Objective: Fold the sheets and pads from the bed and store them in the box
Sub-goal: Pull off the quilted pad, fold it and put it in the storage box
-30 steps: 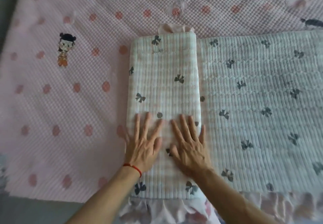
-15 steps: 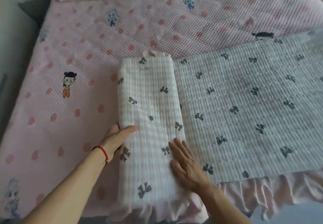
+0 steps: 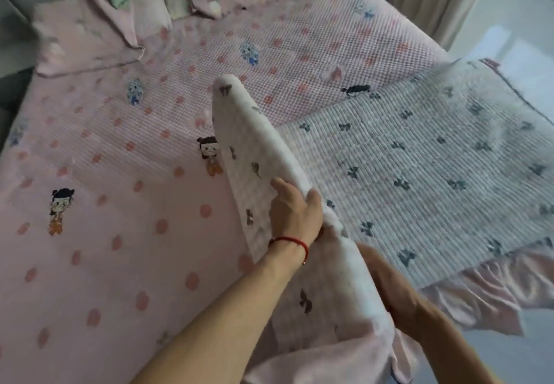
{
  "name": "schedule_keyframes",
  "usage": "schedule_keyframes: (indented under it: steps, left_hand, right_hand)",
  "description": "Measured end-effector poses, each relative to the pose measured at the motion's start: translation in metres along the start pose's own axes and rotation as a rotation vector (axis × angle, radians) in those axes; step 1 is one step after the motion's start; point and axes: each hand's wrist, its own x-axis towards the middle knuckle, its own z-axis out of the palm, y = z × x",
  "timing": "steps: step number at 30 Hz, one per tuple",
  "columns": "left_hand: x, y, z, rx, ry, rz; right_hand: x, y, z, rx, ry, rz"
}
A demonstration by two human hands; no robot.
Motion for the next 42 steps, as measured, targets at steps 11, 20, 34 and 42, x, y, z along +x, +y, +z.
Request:
schedule_keyframes:
  steps: [11, 20, 34, 42]
  left_hand:
    - [0.003, -0.097, 0.085, 0.789, -0.325, 0.474]
    - [0.085, -0.125, 0.059, 0.827, -0.182, 0.463]
    - [0.261, -0.069, 0.068, 0.736, 0.057, 0.276]
    - [0.286, -0.089, 0.103, 0.876, 0.178, 0.292]
  right_hand:
    - [-0.027, 0.015, -0.088, -0.350, 0.292, 0.059]
    - [0.005, 0.021, -0.108, -1.003, 0.305, 0.360]
    - [0.234, -0.023, -0.055, -1.550, 0.350, -0.246]
    - [0.343, -0.056, -0.070, -1.526, 0.420, -0.257]
